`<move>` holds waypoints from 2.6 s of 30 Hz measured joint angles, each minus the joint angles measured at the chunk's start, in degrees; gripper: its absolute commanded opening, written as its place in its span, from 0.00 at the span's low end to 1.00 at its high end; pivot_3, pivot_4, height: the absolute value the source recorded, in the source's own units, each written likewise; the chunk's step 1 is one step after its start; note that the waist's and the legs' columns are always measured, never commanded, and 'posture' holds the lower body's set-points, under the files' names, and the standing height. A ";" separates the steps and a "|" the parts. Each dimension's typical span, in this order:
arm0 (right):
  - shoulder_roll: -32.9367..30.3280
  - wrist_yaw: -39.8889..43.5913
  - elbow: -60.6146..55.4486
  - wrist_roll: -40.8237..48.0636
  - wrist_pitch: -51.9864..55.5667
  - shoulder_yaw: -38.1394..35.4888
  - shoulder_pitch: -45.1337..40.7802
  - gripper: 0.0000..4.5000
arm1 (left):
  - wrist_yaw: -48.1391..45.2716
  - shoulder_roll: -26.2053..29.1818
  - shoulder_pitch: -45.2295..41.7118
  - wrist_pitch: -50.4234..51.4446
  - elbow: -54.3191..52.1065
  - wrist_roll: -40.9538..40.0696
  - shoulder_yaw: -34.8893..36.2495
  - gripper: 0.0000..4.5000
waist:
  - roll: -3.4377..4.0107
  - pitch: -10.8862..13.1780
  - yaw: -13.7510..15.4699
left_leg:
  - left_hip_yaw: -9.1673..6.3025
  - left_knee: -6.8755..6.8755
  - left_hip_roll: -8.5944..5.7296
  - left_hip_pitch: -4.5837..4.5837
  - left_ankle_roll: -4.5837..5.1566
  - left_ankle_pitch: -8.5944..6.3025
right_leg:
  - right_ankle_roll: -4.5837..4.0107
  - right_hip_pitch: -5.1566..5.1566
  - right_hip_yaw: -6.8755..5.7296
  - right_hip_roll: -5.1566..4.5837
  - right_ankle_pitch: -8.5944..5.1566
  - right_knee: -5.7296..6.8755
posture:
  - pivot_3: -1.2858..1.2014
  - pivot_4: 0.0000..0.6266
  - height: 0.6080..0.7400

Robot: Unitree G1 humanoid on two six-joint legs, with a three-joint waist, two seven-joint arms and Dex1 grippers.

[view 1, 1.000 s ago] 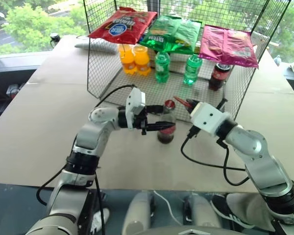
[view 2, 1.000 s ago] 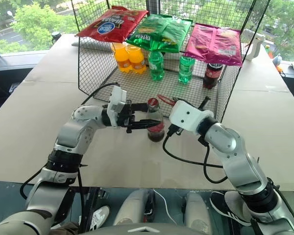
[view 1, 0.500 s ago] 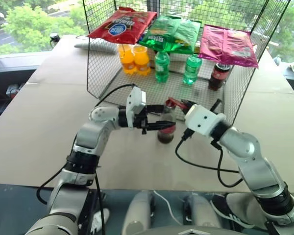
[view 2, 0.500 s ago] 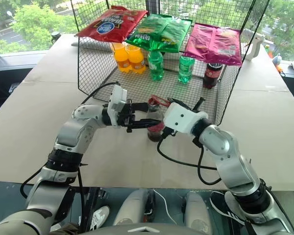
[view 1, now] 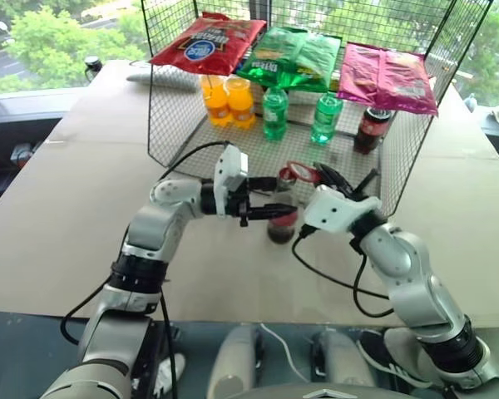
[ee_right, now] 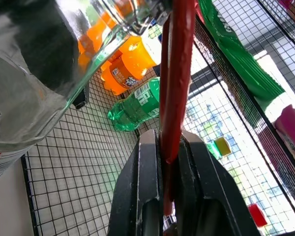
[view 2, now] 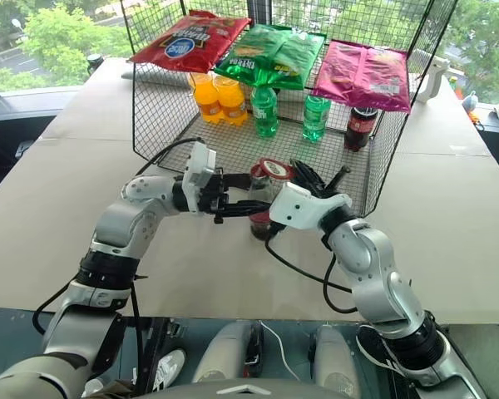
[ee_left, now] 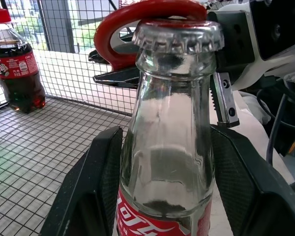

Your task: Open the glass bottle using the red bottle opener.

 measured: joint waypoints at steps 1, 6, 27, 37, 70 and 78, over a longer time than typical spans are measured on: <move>1.19 0.09 -0.09 0.69 0.14 -0.57 0.48 0.00 | 0.01 -0.11 -0.13 0.00 0.15 0.00 -0.01 0.47 | 0.00 0.00 0.02 | -0.01 0.00 0.01 0.00 -0.01 0.00 | 0.00 0.00 -0.01 0.00 0.00 0.00 | 0.52 0.24 1.00; 3.41 2.71 -0.08 6.88 -0.72 -2.75 1.29 0.00 | -0.11 -0.53 -0.74 0.00 1.24 -0.03 -0.01 0.47 | 0.02 0.01 0.04 | -0.01 0.01 0.00 0.00 0.01 -0.01 | 0.00 0.01 0.00 0.00 0.00 0.00 | 0.52 0.24 1.00; -1.59 3.80 3.06 -3.57 -11.22 -1.69 -0.82 0.00 | -0.59 0.11 -0.90 2.29 0.25 -0.15 -0.10 0.47 | 0.02 -0.02 0.11 | -0.02 0.01 -0.02 0.07 0.02 -0.01 | 0.01 0.03 -0.01 -0.03 -0.01 0.00 | 0.52 0.24 1.00; -9.34 5.73 4.05 -4.29 -17.19 -3.23 -4.72 0.00 | -0.90 -0.46 -1.02 1.83 0.52 0.01 -0.25 0.47 | 0.02 -0.02 0.21 | -0.03 0.01 -0.05 0.07 0.02 -0.02 | 0.01 0.03 -0.02 -0.07 -0.01 -0.01 | 0.52 0.24 1.00; -1.27 20.53 0.41 8.14 -4.28 -9.87 -11.33 0.00 | -0.55 -1.38 -0.93 -3.71 1.44 0.00 0.82 0.47 | 0.03 0.00 0.05 | -0.01 -0.01 0.00 0.02 0.02 -0.01 | -0.17 0.02 -0.02 -0.01 0.11 0.00 | 0.52 0.24 1.00; 3.80 26.91 -15.16 25.88 28.49 -22.71 -11.81 0.00 | -0.13 -1.12 -0.03 -3.79 0.77 -0.08 1.51 0.47 | 0.04 0.00 0.06 | -0.03 -0.01 0.01 0.02 0.03 -0.03 | -0.19 0.00 -0.04 -0.04 0.12 -0.01 | 0.52 0.24 1.00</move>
